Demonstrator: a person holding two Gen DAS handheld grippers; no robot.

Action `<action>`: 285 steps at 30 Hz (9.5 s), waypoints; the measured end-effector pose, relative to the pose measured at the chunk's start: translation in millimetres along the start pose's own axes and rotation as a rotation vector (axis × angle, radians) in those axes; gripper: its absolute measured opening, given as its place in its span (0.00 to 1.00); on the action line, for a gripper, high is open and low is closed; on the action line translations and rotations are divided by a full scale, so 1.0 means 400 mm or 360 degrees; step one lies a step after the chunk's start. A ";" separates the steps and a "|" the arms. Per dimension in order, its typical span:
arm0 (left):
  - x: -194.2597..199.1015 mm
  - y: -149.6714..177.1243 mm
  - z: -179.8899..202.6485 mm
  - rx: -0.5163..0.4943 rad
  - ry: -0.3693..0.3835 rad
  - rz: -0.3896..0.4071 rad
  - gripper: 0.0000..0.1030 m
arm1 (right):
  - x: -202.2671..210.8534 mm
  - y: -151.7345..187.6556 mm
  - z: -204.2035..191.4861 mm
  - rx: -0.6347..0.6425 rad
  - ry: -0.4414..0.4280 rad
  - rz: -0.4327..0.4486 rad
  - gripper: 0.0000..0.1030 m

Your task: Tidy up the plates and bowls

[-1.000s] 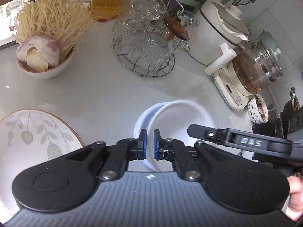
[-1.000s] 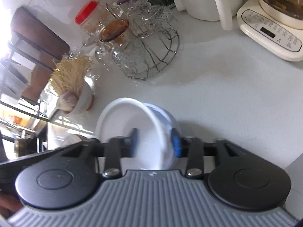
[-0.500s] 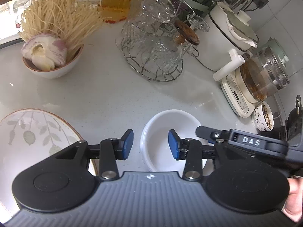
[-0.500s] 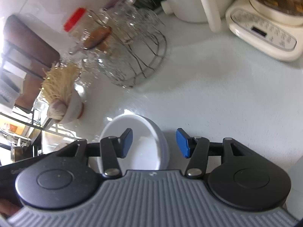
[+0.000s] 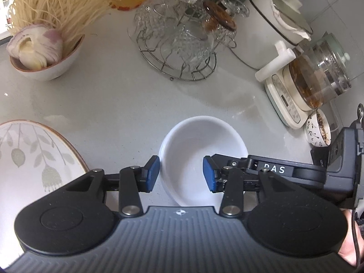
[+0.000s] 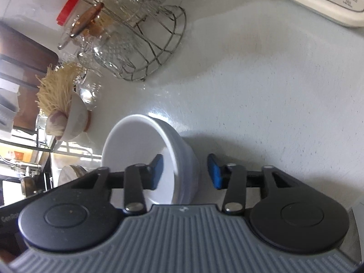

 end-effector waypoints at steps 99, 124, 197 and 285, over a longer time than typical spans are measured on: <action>0.234 0.003 0.053 0.0019 0.0189 0.0136 0.22 | 0.287 0.015 -0.169 0.0185 -0.0010 0.0163 0.19; 0.366 0.113 -0.325 0.0421 0.0021 0.0267 0.22 | 0.049 0.133 -0.453 0.0580 -0.0093 -0.0183 0.20; 0.782 0.445 -0.005 0.0240 -0.0457 0.0969 0.31 | 0.506 0.310 -0.461 0.1071 -0.0366 0.0633 0.41; 0.836 0.888 0.180 0.0236 -0.0737 0.0938 0.97 | 0.657 0.610 -0.246 0.1123 -0.0239 0.0674 1.00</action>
Point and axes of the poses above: each gripper's, at about its wrist camera, not at the fingertips, and x roughly against the way its jaws point, z to its right, y to its underside, the point moved 3 cm from there along -x, roughly the way its jaws point, and after that the axes turned 3 degrees about x, right-handed, at the moved point
